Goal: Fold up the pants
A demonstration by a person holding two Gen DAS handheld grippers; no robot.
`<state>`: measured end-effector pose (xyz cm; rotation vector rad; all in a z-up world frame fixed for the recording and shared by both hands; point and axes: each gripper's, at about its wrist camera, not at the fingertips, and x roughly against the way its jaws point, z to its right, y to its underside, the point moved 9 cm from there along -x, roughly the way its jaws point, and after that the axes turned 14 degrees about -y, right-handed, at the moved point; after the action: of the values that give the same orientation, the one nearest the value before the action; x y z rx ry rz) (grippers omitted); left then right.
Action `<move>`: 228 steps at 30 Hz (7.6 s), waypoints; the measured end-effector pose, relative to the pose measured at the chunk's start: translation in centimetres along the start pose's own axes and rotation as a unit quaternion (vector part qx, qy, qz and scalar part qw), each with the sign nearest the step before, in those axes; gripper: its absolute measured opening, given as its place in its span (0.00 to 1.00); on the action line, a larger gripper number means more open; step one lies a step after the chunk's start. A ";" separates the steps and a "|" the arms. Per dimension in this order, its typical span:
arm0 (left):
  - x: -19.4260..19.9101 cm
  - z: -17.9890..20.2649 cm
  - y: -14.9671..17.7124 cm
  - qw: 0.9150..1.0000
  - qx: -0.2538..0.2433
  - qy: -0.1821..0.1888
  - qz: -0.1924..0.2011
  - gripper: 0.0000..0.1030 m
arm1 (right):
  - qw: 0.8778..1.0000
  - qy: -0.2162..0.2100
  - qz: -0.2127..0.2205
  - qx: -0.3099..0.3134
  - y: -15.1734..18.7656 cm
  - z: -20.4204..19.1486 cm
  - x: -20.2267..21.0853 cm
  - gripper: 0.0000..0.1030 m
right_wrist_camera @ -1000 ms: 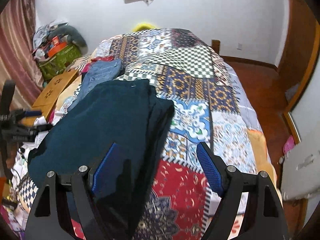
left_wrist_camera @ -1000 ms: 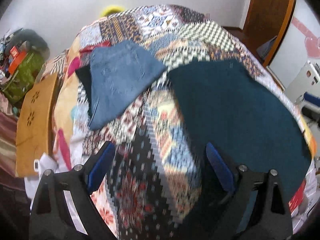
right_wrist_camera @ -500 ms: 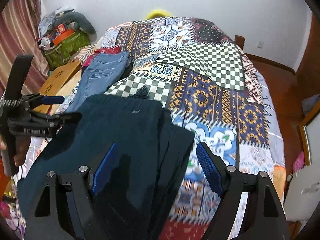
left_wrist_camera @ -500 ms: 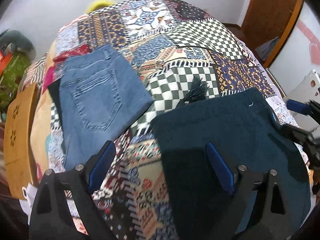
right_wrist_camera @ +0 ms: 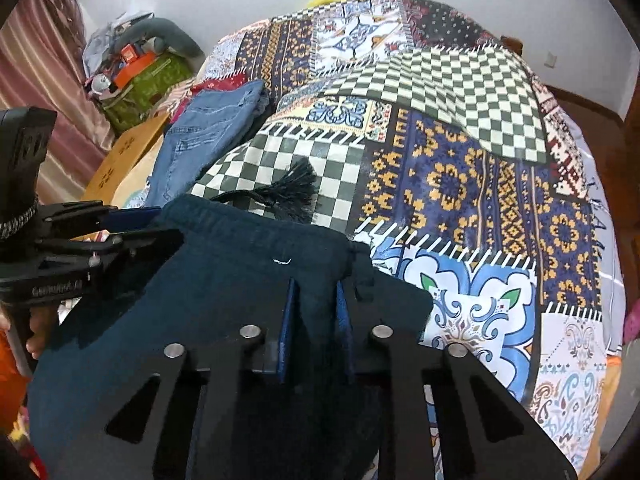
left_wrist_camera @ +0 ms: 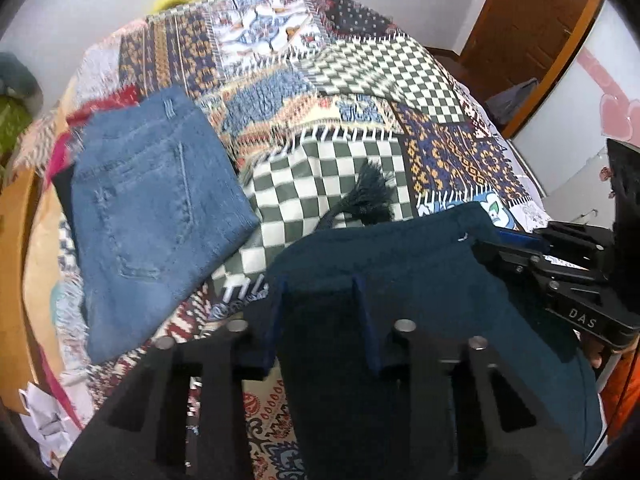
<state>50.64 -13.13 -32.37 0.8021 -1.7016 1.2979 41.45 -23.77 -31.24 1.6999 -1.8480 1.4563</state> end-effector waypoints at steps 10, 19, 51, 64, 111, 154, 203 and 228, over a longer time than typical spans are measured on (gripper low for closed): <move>-2.5 0.8 -0.5 0.998 -0.049 -0.049 0.007 0.28 | 0.996 0.068 0.025 0.042 -0.5 -0.3 2.0 0.13; 0.6 -0.6 -0.2 0.998 -0.032 -0.053 0.014 0.28 | 0.995 0.100 0.000 0.032 0.4 -0.3 2.9 0.15; 9.4 -5.2 19.3 0.996 -0.002 -0.088 0.011 0.68 | 0.998 0.062 0.007 0.026 14.2 -8.7 9.0 0.63; 11.0 -9.2 18.4 0.991 0.037 -0.129 0.021 0.68 | 0.994 0.106 0.036 -0.022 16.1 -5.4 13.4 0.69; 2.9 4.7 5.1 0.989 -0.015 0.132 -0.058 0.38 | 0.990 -0.088 -0.017 -0.110 6.7 -2.5 3.5 0.34; 3.0 -24.9 -6.7 0.982 0.141 -0.003 0.123 0.23 | 0.990 -0.084 0.051 0.103 -18.3 -16.0 -10.4 0.30; 35.4 -14.2 9.0 0.914 0.156 -0.123 0.352 0.33 | 0.934 -0.005 0.285 0.216 -5.3 -28.1 17.5 0.39; 41.7 -12.4 16.2 0.875 0.192 -0.162 0.414 1.00 | 0.907 0.052 0.366 0.199 -0.2 -29.6 22.1 1.00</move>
<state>20.74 2.96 -0.73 0.5159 -2.2065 2.2384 22.43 -14.60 -0.98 1.0274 -2.3847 2.2816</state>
